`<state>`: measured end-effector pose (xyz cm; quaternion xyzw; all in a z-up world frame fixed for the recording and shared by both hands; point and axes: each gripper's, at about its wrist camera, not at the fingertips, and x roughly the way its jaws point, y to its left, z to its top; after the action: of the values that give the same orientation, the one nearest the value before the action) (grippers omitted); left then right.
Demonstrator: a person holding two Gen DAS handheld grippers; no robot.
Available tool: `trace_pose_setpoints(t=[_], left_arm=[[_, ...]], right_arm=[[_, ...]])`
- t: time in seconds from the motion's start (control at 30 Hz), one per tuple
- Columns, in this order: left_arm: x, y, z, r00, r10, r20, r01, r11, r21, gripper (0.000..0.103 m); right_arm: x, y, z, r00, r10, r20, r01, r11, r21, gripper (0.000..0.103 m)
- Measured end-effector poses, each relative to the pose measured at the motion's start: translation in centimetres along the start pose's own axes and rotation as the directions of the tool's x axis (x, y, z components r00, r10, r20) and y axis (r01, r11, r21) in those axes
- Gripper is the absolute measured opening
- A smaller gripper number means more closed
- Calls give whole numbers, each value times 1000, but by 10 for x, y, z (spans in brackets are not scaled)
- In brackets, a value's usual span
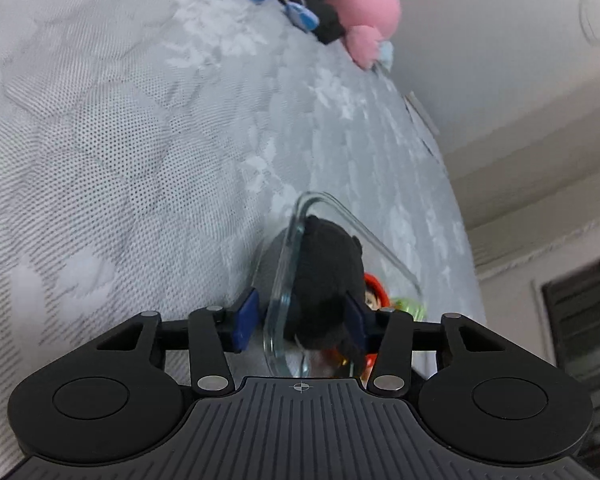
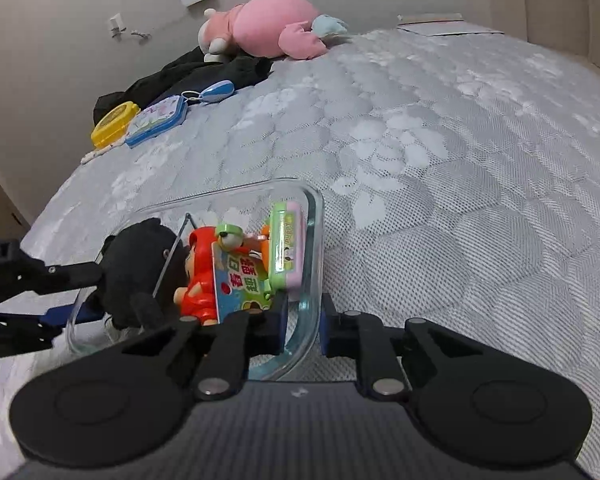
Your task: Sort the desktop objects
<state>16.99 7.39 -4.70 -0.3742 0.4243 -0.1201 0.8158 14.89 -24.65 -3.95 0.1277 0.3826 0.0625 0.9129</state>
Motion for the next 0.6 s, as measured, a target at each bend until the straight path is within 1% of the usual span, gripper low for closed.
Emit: trace_pose_setpoints(t=[0.13, 0.2, 0.3, 0.4, 0.47, 0.53, 0.6], left_arm=[[-15, -13, -16, 1000, 29, -1, -29, 998, 55, 49], [-22, -20, -24, 999, 43, -1, -43, 996, 82, 49], [-28, -23, -35, 998, 56, 0, -55, 994, 94, 49], [-28, -28, -41, 997, 73, 18, -74, 990, 121, 49], [-31, -31, -49, 996, 88, 29, -91, 988, 126, 49], [-37, -33, -61, 996, 89, 29, -92, 987, 133, 50], [-44, -38, -76, 995, 91, 29, -95, 983, 159, 54]], right_arm=[[-13, 1, -5, 999, -36, -4, 36, 999, -17, 17], [-18, 0, -7, 999, -53, -1, 52, 998, -22, 15], [-24, -1, -9, 997, -75, 9, 75, 997, -34, 14], [-24, 1, -11, 996, -90, 20, 92, 993, -68, 14], [-27, 1, -11, 996, -88, 32, 90, 994, -67, 14], [-33, 0, -12, 996, -79, 43, 81, 995, -51, 15], [-46, -2, -13, 996, -58, 64, 59, 998, -16, 17]])
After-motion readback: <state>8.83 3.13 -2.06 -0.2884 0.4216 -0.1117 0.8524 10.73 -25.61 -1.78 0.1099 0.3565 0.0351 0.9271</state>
